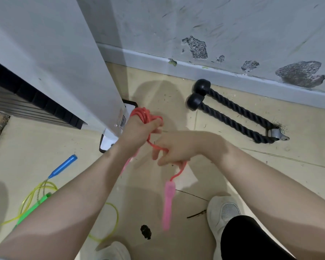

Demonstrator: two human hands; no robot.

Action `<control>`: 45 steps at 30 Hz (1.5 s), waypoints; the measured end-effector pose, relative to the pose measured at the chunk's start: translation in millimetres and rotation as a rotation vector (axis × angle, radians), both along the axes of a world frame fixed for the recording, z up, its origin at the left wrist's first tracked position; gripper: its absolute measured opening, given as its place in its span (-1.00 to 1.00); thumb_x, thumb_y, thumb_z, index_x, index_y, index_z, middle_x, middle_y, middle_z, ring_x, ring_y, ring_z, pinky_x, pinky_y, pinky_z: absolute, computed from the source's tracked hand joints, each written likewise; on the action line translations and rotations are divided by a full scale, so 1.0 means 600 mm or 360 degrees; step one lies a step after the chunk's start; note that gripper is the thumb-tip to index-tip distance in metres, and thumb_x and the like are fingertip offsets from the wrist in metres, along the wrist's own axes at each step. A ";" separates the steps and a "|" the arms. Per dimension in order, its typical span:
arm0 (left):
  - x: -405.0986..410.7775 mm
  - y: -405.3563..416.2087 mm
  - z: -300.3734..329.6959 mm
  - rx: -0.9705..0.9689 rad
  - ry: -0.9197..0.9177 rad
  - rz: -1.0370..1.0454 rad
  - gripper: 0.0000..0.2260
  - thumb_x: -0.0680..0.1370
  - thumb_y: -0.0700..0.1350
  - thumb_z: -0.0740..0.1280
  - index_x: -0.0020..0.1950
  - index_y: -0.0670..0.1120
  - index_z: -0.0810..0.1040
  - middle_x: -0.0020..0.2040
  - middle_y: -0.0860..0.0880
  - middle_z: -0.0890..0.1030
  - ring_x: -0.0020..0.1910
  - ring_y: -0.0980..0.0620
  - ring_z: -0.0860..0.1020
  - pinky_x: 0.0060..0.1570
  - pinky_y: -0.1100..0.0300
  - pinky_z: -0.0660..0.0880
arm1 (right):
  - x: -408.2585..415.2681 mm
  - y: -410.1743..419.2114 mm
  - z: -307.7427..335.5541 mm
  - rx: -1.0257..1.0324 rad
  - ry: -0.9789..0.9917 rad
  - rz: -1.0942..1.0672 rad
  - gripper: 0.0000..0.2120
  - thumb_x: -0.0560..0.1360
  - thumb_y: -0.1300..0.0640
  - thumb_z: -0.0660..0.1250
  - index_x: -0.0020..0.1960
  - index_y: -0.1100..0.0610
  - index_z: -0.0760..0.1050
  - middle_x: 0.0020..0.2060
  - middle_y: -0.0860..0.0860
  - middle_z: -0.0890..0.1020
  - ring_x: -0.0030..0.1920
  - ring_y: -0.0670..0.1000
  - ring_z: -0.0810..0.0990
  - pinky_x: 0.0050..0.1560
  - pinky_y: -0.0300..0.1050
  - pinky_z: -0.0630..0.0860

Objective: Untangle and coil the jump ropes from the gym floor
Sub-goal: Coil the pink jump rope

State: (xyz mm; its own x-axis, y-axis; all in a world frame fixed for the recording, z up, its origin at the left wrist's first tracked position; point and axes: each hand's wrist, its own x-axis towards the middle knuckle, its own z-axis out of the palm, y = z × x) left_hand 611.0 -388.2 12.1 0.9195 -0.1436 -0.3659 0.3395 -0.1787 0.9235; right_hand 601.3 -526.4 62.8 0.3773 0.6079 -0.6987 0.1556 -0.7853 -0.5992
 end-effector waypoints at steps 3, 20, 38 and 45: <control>-0.007 -0.010 0.024 0.0168 0.0025 -0.0188 -0.72 0.53 -0.22 0.33 -0.36 -0.11 0.35 -0.56 0.15 0.50 -0.55 0.26 0.44 -0.44 0.46 0.37 | 0.033 -0.026 0.037 0.0258 -0.0278 -0.0299 -0.83 0.49 0.19 0.32 -0.04 0.29 0.58 -0.27 0.16 0.62 -0.40 -0.10 0.51 -0.37 -0.27 0.45; 0.012 -0.032 0.078 -0.0921 0.0162 -0.0204 -0.62 0.46 -0.06 0.33 -0.54 -0.06 0.35 -0.70 0.08 0.25 -0.71 0.14 0.23 -0.32 0.00 0.03 | 0.025 -0.045 -0.048 0.0942 -0.0199 -0.1602 -0.80 0.58 0.26 0.17 -0.07 0.31 0.54 -0.33 0.36 0.48 -0.34 0.05 0.43 -0.28 -0.12 0.43; 0.008 -0.014 0.043 -0.0988 0.0299 -0.0118 -0.62 0.38 -0.18 0.22 -0.65 -0.03 0.26 -0.72 0.06 0.21 -0.69 0.13 0.21 -0.28 0.31 0.41 | -0.005 -0.008 -0.048 0.1253 0.0817 -0.1930 -0.65 0.55 -0.06 0.18 -0.33 0.09 0.46 -0.53 -0.07 0.38 -0.65 -0.17 0.16 -0.56 -0.32 0.12; 0.013 0.000 0.053 -0.0996 0.0374 -0.0530 -0.87 0.25 -0.12 0.25 -0.52 -0.04 0.45 -0.65 0.03 0.37 -0.63 0.09 0.35 -0.36 0.32 0.42 | 0.006 -0.027 -0.042 0.1207 0.0654 -0.1727 -0.87 0.45 0.27 0.22 -0.26 0.16 0.44 -0.51 -0.05 0.43 -0.62 -0.17 0.21 -0.58 -0.34 0.19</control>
